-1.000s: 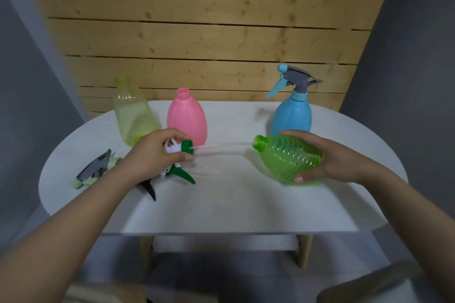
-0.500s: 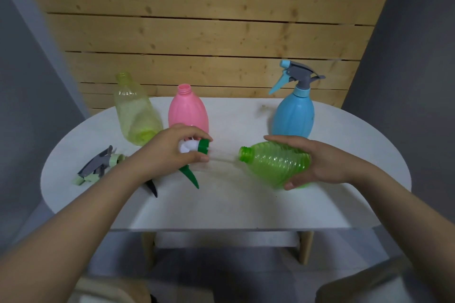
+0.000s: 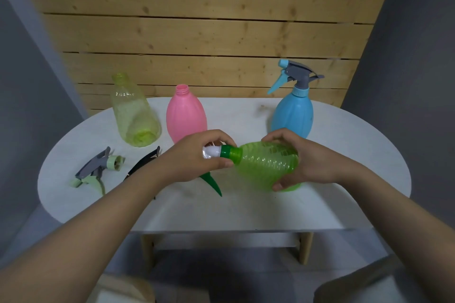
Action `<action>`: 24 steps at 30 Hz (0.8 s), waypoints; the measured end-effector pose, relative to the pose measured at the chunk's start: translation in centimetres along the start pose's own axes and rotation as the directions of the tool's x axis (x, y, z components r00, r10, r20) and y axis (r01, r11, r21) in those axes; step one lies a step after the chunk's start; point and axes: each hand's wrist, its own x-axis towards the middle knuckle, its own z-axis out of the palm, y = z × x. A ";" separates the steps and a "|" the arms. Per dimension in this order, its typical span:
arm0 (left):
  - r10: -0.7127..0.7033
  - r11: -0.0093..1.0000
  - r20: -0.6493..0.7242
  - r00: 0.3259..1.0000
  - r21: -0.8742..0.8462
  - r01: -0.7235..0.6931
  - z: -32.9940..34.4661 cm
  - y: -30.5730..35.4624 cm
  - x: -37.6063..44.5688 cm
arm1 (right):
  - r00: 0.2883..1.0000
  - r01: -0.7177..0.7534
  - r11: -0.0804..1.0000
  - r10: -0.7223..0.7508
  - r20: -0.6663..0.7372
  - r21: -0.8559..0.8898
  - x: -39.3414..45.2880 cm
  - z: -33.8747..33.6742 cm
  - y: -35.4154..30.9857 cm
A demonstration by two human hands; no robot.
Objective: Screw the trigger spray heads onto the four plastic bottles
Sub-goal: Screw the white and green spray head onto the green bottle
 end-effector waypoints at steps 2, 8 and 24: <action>0.022 1.000 -0.002 1.000 -0.008 -0.022 0.0 0.0 0.0 | 1.000 0.000 0.999 0.000 -0.008 0.034 0.0 -0.2 -0.1; -0.006 0.989 -0.056 0.998 -0.148 -0.002 -0.2 0.5 -0.1 | 1.000 -0.025 0.990 0.026 -0.005 0.137 -0.1 -0.3 -0.4; -0.096 0.968 0.135 0.986 -0.219 0.124 -0.6 0.8 -0.3 | 0.986 -0.125 0.853 0.049 0.161 0.507 0.5 -0.2 0.1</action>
